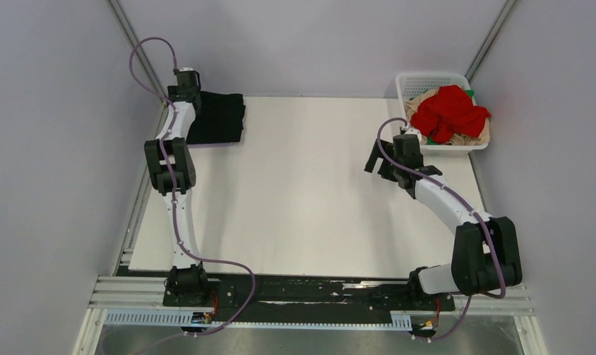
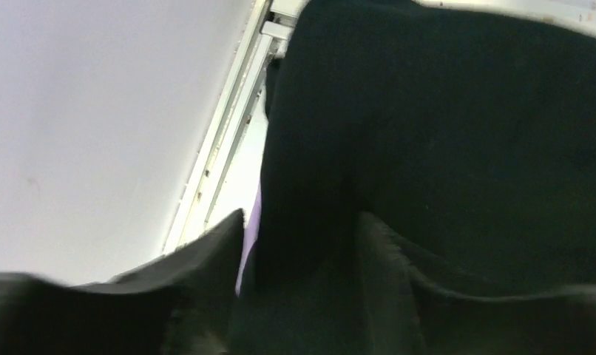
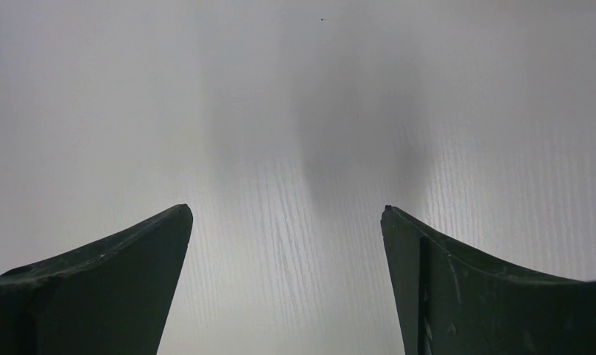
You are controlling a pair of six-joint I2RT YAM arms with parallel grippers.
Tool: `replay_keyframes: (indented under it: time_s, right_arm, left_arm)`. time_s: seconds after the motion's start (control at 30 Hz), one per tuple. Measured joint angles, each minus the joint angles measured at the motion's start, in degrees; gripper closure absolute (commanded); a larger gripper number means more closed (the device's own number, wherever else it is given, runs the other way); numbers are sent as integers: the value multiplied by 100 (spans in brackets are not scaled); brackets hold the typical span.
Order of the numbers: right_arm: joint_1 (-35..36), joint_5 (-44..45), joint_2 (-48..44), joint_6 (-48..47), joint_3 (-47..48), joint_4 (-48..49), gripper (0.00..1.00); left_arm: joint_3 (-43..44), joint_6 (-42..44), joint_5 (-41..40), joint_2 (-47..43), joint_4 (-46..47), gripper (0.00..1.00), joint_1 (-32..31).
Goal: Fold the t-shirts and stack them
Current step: Put the neatly folded tshirt into the corner of the board with the left arm, then reset both arms
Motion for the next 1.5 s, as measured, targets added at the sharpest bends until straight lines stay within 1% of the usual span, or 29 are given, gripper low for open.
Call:
replay_keyframes:
  time_s: [0.07,0.1,0.37,0.5,0.6,0.73,0.8,0.87,0.93,0.97,1.03,1.13,1.23,1.33,1.5]
  right_arm:
    - [0,-2,57,2,37,-2,0]
    - [0,-2,79,4,50,-2,0]
    - [0,-24,61,44,92,-48,0]
    - [0,-39,-203,90,92,-129,0]
    - [-2,-39,-614,170,63,-131,0]
    - [-11,-37,-1167,304,-98,-127,0]
    - [-15,-28,-1373,361,-258,-140,0]
    - [-39,-31,-1574,398,-490,-186,0]
    - [-85,-28,-1742,422,-693,-267,0]
    - [-120,-31,-1836,437,-815,-295,0]
    - [-214,-35,-2063,476,-1082,-332,0]
    - [-308,-46,-2400,496,-1386,-415,0]
    - [-334,-70,-2708,492,-1602,-487,0]
    - [-334,-63,-2951,494,-1757,-507,0]
    - [-334,-28,-3134,522,-1904,-507,0]
  left_arm:
    - [15,-61,-87,0,31,1,11]
    - [35,-101,-111,0,31,0,22]
    - [103,-531,-199,-162,-297,0,96]
    - [-302,-892,-177,-855,-533,0,74]
    - [-861,-1204,-179,-1716,-599,0,-13]
    - [-2186,-1873,-111,-3248,-527,0,-131]
    - [-3008,-2203,179,-3982,-389,0,-181]
    - [-4048,-2511,697,-4719,-122,0,-275]
    - [-4868,-2675,1082,-5209,85,0,-485]
    - [-5248,-2721,1220,-5401,186,0,-658]
    - [-6135,-2798,1469,-5814,474,0,-1228]
    - [-7366,-2894,1902,-6417,863,0,-2240]
    - [-8389,-3029,2208,-7136,1102,0,-2876]
    - [-8911,-3117,2197,-7681,1141,0,-3008]
    - [-9095,-3123,1921,-8161,1187,0,-3008]
